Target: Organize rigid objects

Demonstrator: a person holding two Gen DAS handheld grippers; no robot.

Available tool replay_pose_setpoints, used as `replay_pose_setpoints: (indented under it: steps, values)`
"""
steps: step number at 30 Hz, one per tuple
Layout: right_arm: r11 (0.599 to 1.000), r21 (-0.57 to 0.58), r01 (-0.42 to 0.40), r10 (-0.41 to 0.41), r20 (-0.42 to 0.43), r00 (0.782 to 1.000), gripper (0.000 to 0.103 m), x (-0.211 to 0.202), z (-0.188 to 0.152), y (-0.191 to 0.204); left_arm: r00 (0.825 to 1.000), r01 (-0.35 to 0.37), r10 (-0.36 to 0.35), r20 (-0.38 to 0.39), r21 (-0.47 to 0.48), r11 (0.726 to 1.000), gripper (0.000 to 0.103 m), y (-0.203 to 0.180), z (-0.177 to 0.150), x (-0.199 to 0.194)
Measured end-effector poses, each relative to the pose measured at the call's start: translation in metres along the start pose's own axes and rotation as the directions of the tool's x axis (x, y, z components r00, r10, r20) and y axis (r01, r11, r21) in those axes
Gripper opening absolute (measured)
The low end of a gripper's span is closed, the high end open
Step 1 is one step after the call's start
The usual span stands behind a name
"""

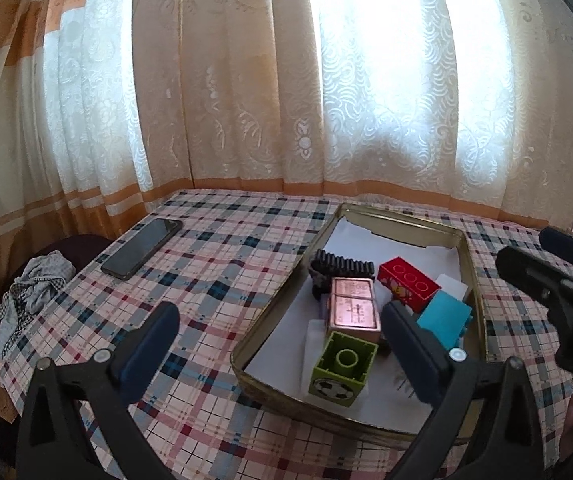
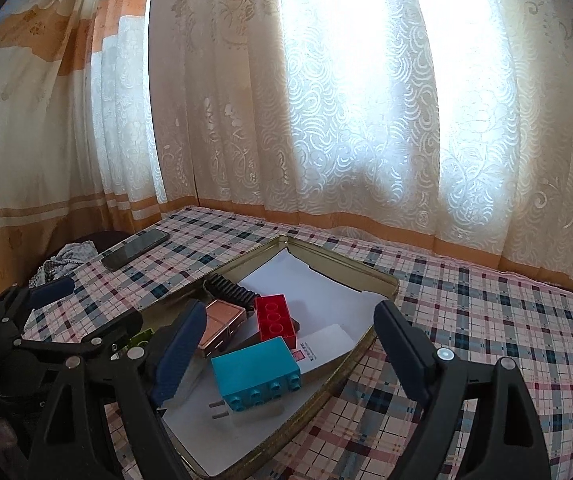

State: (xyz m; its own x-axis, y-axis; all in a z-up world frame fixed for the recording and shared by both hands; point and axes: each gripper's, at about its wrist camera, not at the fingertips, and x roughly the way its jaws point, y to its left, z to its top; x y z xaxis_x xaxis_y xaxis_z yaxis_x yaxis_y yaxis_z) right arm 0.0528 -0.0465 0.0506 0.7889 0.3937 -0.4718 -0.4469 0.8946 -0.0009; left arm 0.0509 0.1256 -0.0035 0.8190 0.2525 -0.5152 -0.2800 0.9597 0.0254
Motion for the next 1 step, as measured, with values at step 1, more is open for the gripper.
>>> replay_pose_setpoints:
  steps: [1]
  values:
    - [1.000,0.001,-0.001,0.001,0.000,1.000,0.088,-0.0008,-0.0004,0.0000,1.000,-0.002,0.002,0.004,-0.001,1.000,0.102,-0.0003,0.0003,-0.0015]
